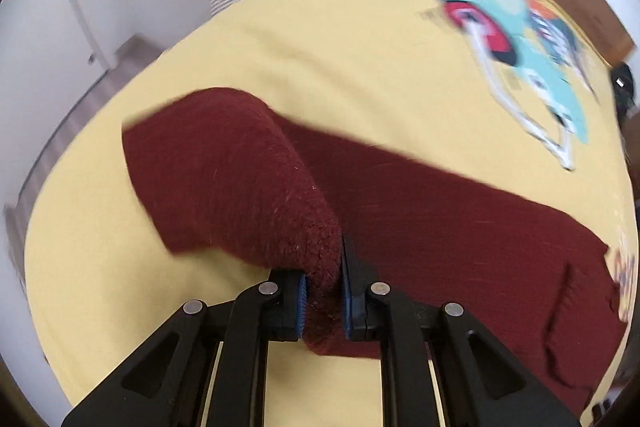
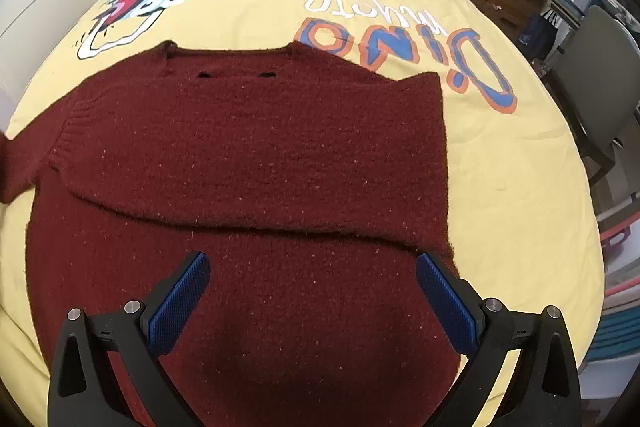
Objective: Fold small clothes
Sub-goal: 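Grasp the other sleeve cuff with the left tool and fold it across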
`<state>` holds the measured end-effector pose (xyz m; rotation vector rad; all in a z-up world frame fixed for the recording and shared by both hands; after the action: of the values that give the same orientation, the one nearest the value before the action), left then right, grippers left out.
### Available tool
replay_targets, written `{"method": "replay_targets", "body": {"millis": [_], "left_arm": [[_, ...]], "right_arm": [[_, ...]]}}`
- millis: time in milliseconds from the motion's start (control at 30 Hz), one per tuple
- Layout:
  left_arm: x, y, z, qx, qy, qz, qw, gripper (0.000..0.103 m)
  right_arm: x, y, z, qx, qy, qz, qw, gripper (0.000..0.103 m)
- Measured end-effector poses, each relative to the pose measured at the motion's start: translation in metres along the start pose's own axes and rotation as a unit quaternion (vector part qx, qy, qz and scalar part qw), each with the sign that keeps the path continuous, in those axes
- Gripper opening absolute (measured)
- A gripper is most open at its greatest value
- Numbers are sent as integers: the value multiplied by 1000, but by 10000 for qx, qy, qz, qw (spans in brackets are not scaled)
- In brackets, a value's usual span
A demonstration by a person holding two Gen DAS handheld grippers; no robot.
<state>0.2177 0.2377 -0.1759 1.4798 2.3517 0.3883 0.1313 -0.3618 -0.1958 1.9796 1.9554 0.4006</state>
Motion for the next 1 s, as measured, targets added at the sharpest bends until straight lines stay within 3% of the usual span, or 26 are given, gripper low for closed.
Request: {"method": "replay_targets", "body": {"millis": [133, 333, 533, 733, 833, 1000], "left_arm": [[-58, -13, -34, -215, -343, 571, 9976, 11], [-169, -49, -73, -310, -974, 1446, 9842, 11], [-298, -80, -66, -206, -1476, 2325, 9611, 11], [-390, -135, -67, -110, -1893, 3143, 9302, 11], [-422, -154, -51, -78, -1893, 3478, 9182, 11], [-441, -188, -11, 167, -1639, 3690, 9147, 11]], "right_arm": [[-4, 4, -3, -52, 53, 64, 10000, 102], [-20, 12, -8, -135, 76, 254, 9996, 102], [-44, 22, -18, -255, -39, 402, 9989, 102], [-67, 20, -23, -272, -130, 572, 9979, 102], [-72, 14, -20, -209, -124, 660, 9975, 102], [-70, 1, -7, -29, -91, 645, 9979, 102]]}}
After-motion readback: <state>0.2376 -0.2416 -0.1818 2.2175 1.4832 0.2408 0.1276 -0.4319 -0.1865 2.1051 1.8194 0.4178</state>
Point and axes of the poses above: each gripper's, at about its wrist camera, not at the fingertips, and z roughly the way its jaws point, x to its left, y to its top, the point moved 9 cm from there along z, roughly the way its jaws point
